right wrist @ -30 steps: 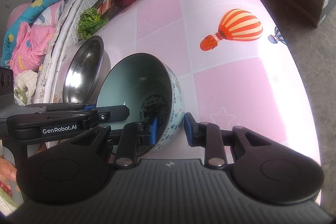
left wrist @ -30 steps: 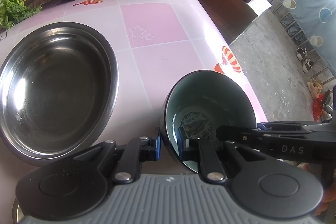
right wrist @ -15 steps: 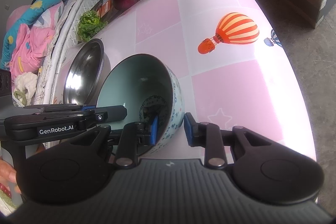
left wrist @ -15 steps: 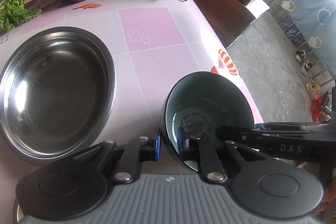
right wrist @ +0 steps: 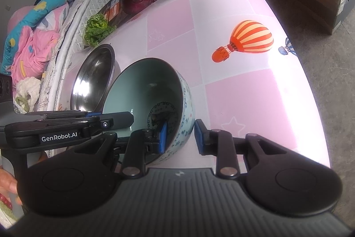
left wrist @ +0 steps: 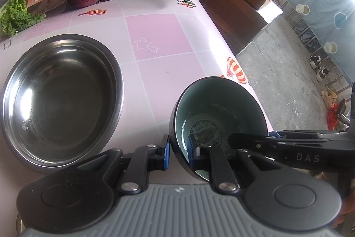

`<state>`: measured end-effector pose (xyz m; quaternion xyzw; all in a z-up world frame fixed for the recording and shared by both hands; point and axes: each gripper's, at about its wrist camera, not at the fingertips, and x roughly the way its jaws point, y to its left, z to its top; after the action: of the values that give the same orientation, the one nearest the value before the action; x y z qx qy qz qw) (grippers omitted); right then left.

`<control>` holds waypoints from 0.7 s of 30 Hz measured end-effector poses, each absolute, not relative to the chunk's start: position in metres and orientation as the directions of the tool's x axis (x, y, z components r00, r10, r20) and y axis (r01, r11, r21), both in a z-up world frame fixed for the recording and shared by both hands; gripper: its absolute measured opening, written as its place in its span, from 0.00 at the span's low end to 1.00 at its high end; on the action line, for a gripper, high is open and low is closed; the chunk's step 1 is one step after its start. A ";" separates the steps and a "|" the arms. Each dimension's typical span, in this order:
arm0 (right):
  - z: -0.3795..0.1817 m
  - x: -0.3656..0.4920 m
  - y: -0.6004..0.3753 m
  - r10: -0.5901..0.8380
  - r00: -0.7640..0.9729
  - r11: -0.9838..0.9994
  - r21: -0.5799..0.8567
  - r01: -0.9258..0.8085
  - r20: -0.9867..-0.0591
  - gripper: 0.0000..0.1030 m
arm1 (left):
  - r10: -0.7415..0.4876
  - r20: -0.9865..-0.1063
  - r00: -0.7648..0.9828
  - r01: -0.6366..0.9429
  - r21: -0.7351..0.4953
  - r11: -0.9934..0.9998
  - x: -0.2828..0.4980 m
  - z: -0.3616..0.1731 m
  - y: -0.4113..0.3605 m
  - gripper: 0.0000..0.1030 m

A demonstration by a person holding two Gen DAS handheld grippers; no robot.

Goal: Organize plates and bowls

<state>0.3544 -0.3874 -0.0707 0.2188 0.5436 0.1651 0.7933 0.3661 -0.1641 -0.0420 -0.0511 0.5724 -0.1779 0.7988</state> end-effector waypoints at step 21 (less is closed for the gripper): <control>-0.024 0.341 -0.368 0.496 0.393 0.856 0.512 -0.072 -0.774 0.24 | -0.364 -0.864 0.349 0.205 -0.308 0.929 0.353 -0.005 -0.136 0.16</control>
<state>0.3414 -0.3685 -0.0242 0.2031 0.5222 0.1755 0.8095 0.3532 -0.1362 -0.0053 -0.0729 0.5434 -0.1737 0.8180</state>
